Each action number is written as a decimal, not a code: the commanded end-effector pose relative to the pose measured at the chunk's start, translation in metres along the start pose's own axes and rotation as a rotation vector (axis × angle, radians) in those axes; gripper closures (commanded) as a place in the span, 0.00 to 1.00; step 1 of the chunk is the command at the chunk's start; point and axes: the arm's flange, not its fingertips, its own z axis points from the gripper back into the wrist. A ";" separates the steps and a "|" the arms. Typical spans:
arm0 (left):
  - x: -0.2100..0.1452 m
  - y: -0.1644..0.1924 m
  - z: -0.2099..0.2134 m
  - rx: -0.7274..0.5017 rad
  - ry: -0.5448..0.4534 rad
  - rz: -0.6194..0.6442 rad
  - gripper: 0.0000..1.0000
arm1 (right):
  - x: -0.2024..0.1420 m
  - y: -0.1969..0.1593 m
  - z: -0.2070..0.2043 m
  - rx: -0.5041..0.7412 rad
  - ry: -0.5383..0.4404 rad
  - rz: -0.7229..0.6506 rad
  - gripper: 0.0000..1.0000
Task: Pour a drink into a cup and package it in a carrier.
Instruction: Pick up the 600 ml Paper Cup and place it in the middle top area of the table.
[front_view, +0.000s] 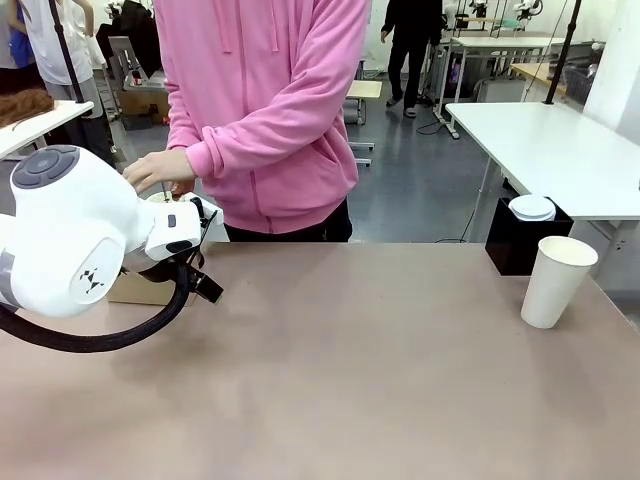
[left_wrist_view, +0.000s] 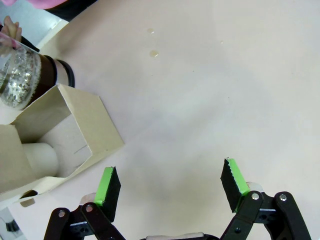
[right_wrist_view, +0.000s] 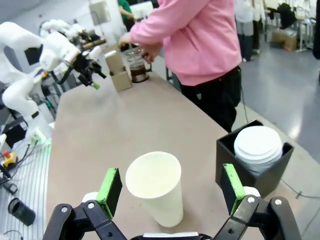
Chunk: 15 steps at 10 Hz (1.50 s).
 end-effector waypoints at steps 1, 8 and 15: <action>0.000 0.000 0.000 -0.001 0.000 0.000 0.00 | -0.017 -0.020 -0.011 0.046 -0.031 0.007 0.00; 0.000 0.000 0.000 -0.001 0.000 0.000 0.00 | -0.046 -0.008 -0.004 0.010 -0.099 0.010 0.00; 0.000 0.000 0.000 -0.001 0.000 0.000 0.00 | -0.150 0.043 -0.035 -0.044 -0.266 0.075 0.00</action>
